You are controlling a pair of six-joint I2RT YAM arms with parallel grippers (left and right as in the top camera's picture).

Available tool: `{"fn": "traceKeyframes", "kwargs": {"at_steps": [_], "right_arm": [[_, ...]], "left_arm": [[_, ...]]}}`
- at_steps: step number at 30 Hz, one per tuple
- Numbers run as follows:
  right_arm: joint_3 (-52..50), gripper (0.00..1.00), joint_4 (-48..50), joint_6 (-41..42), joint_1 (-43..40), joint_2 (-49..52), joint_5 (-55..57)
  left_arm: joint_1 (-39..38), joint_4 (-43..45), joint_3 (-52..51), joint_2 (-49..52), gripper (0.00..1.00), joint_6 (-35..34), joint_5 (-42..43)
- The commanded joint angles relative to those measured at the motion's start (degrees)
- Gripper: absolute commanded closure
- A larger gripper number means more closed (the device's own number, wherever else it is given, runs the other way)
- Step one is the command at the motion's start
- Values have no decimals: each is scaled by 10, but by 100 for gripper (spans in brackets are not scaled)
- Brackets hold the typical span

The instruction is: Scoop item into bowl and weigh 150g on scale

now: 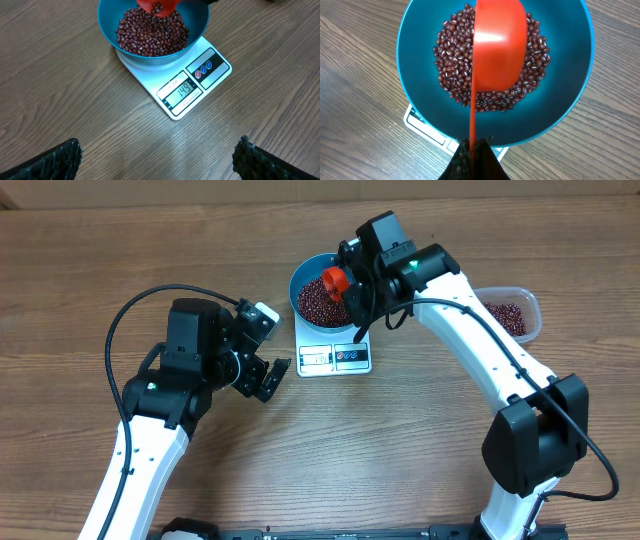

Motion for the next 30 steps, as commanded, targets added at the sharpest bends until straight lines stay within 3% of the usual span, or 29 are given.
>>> {"fn": "traceKeyframes", "kwargs": {"at_steps": [1,30], "right_arm": [[16,96,3,7,-8,-25,-24],[16,96,-14,19,-16,-25,-31]], "left_arm": [[2,1,9,4,1,-6,-4],[2,1,9,4,0,-6,-4]]}}
